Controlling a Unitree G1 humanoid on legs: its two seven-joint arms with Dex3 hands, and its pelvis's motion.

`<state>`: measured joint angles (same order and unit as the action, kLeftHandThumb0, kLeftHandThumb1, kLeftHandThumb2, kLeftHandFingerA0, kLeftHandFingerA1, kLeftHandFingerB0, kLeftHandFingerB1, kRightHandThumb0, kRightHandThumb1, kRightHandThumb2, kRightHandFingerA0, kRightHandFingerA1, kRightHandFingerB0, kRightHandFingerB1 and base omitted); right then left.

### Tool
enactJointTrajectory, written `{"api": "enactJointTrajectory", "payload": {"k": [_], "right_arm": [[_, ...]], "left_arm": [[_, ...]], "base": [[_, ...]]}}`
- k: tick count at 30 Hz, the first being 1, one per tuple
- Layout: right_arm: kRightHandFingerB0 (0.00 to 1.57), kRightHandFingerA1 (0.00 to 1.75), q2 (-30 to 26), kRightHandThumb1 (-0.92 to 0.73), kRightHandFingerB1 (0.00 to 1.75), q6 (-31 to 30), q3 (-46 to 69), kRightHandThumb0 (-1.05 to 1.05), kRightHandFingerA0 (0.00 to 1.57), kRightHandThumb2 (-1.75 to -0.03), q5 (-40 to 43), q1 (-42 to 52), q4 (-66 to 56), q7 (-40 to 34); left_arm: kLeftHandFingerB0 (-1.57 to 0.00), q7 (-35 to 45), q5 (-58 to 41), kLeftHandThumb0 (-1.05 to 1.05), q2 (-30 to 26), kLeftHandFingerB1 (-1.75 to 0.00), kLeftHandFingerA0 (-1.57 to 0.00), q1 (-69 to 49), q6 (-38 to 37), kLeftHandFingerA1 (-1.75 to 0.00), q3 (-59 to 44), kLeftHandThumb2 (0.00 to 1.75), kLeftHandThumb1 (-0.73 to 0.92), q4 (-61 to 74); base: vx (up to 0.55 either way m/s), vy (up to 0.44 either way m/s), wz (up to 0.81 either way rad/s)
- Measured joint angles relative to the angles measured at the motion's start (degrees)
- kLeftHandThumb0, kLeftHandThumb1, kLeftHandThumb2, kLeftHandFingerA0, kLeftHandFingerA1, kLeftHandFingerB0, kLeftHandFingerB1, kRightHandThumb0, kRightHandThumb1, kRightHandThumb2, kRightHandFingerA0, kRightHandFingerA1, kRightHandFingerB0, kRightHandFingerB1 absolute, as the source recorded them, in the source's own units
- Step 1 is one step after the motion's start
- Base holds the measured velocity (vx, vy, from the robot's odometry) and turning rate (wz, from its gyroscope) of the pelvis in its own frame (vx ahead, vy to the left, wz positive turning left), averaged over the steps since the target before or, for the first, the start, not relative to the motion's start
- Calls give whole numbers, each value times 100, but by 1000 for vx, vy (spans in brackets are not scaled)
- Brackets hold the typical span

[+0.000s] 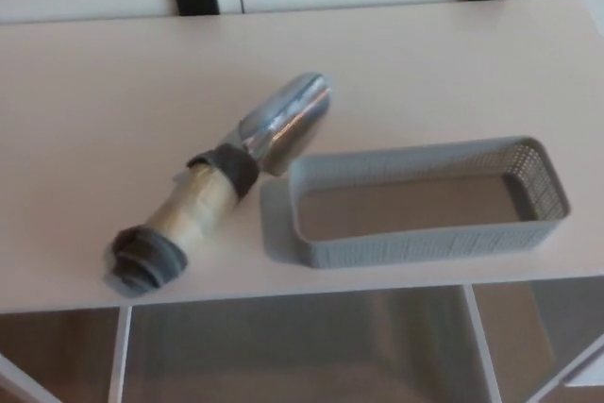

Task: The robot walks towards a desk on which a shovel is kept on the left hand side and a container is kept on the right hand side. The robot picks up the shovel using its left hand and places it in the container.

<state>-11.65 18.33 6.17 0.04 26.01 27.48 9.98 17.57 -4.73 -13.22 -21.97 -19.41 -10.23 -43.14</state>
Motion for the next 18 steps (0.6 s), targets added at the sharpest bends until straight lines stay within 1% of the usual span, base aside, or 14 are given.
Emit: {"api": "enactJointTrajectory", "payload": {"k": [2, 5, 7, 9, 10, 11, 12, 13, 15, 16, 17, 18], "right_arm": [[63, 54, 35, -37, 50, 29, -27, -32, 92, -51, 0, -19, 136, 0], [63, 53, 51, -35, 51, 30, -71, -33, 94, -50, -17, -21, 279, -11], [60, 53, 46, -37, 49, 27, -82, -36, 92, -50, -22, -13, 241, -12], [59, 54, 40, -37, 49, 29, -82, -34, 89, -50, -19, -35, 228, -11], [58, 54, 38, -38, 49, 29, -82, -37, 88, -51, -18, -44, 230, -11], [61, 55, 35, -38, 50, 29, -82, -38, 87, -51, -18, -46, 229, -11], [60, 55, 32, -38, 51, 29, -83, -34, 88, -50, -18, -46, 231, -11], [61, 54, 29, -37, 50, 32, -82, -36, 89, -50, -17, -51, 244, -9], [64, 55, 16, -37, 50, 33, -84, -31, 91, -51, -19, -51, 245, -10], [61, 69, 13, -28, 60, 33, -84, -36, 87, -69, -20, -54, 250, -11], [61, 69, 13, -28, 60, 37, -83, -36, 87, -69, -19, -60, 266, -11], [61, 69, 13, -28, 61, 45, -83, -37, 88, -69, -19, -70, 298, -11]], "left_arm": [[-32, -8, 10, -35, -61, -31, -43, -1, -15, -34, 11, 57, 58, -62], [-31, -26, 11, -34, -80, -31, -42, -7, -13, -34, 18, 57, 58, -134], [-31, -25, 8, -34, -74, -31, -40, -9, -13, -34, 22, 57, 58, -157], [-31, -25, 5, -34, -65, -31, -41, -6, -12, -34, 24, 57, 58, -123], [-31, -24, 5, -34, -59, -31, -41, -6, -12, -34, 27, 57, 58, -108], [-30, -23, 5, -34, -57, -31, -40, -5, -13, -34, 29, 58, 58, -105], [-30, -18, 5, -34, -58, -31, -41, -7, -13, -34, 31, 58, 58, -108], [-31, -14, 5, -35, -57, -31, -41, -11, -13, -34, 34, 57, 58, -110], [-31, -2, 5, -35, -56, -31, -42, -22, -12, -34, 36, 58, 58, -109], [-28, 1, 6, -42, -56, -39, -37, -29, -12, -41, 37, 69, 50, -99], [-28, 3, 6, -42, -56, -39, -37, -44, -12, -41, 40, 69, 50, -65], [-31, 3, 6, -36, -56, -31, -42, -44, -12, -34, 40, 58, 58, -50]], "base": [[-18, 198, 14], [33, 27, 10], [89, -29, 16], [21, -17, 6], [-23, -79, 14], [-6, -94, 7], [-2, -119, 8], [1, -106, 3], [0, -47, 0], [0, 0, 0], [0, 0, 0], [0, 0, 0]]}}
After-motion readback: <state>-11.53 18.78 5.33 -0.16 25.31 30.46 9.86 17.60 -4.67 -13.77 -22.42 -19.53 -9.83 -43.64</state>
